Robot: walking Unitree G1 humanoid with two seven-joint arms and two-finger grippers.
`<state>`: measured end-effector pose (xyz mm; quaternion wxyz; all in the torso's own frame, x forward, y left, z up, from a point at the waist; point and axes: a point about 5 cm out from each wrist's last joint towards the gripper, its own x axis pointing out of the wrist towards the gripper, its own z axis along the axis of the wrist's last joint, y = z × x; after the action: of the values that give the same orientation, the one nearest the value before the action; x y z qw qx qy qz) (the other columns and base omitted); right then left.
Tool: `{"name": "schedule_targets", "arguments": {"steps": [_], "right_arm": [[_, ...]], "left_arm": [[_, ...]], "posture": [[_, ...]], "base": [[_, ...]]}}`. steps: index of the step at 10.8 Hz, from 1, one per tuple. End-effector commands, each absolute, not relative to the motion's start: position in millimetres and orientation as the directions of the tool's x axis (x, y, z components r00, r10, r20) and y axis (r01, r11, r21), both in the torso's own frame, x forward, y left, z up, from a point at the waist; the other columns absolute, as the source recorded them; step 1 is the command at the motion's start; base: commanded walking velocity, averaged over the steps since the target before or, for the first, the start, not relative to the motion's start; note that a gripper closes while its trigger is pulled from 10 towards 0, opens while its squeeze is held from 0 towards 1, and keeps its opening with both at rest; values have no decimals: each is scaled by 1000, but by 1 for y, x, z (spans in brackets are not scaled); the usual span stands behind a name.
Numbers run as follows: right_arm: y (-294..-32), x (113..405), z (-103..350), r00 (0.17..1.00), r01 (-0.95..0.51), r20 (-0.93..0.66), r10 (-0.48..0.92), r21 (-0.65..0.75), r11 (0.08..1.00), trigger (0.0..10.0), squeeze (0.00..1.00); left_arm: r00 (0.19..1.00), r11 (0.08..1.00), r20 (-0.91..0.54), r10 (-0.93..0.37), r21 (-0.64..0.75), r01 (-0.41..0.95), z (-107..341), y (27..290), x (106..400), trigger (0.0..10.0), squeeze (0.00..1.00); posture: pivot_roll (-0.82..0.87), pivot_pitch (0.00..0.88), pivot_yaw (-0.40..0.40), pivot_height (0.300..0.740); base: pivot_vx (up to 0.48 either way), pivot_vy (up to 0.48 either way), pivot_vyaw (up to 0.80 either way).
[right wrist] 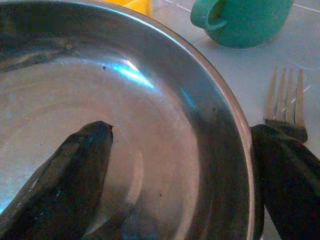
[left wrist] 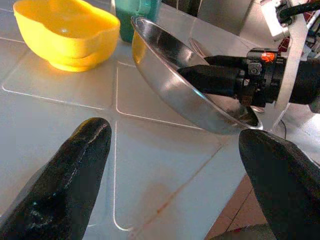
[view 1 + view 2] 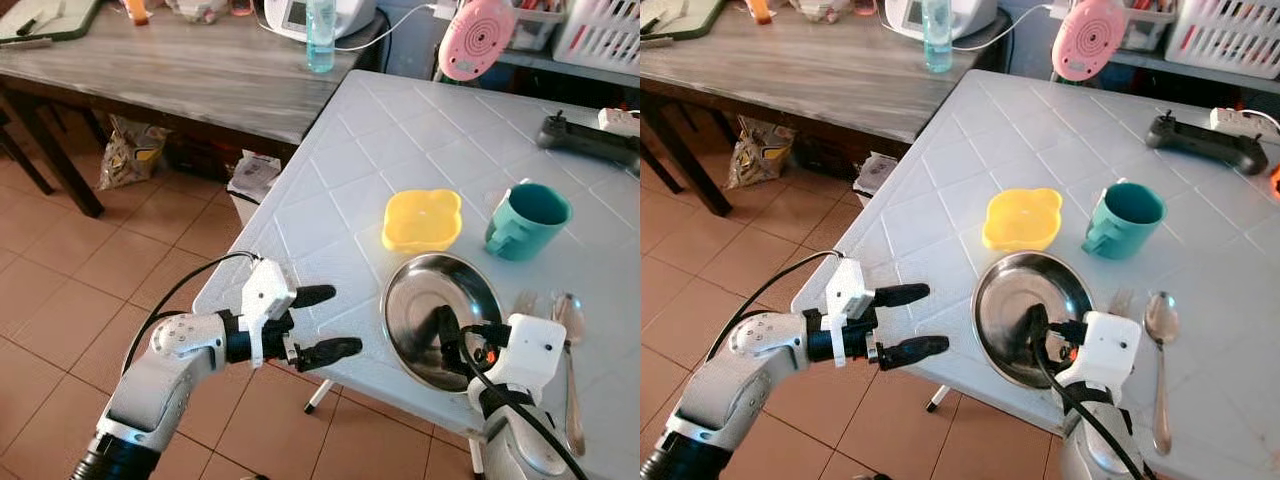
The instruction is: Setting the table
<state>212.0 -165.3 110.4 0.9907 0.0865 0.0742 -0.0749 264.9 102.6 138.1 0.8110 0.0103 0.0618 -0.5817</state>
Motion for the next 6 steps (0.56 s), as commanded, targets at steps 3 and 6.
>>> {"name": "schedule_targets", "arguments": {"steps": [3,6], "right_arm": [[-167,214,122,972,212,-157,-173,284,935,10000,0],[-165,216,128,975,201,-162,-154,337,920,10000,0]], "left_arm": [[304,313,-136,-943,-48,949,137,103,262,10000,0],[304,314,-144,-942,-49,948,136,102,265,10000,0]], "posture": [[39,142,4,740],[40,143,5,740]], "base": [[0,0,0],[0,0,0]]}}
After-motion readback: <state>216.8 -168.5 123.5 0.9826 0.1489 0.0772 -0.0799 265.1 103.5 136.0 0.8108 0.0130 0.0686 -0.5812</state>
